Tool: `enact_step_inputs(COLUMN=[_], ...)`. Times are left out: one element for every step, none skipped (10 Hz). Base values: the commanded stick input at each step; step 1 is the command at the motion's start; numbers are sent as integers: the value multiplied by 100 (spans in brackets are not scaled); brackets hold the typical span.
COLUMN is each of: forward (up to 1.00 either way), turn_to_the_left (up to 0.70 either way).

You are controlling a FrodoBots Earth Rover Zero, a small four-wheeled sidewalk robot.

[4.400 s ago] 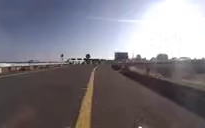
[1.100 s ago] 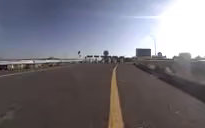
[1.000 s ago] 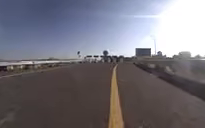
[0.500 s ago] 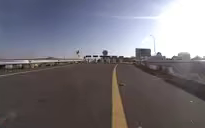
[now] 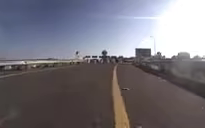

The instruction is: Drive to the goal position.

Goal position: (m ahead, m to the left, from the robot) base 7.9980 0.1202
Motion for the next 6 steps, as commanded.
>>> enact_step_inputs(forward=[70,70,70,70,70,70], turn_to_the_left=[0,0,0,0,0,0])
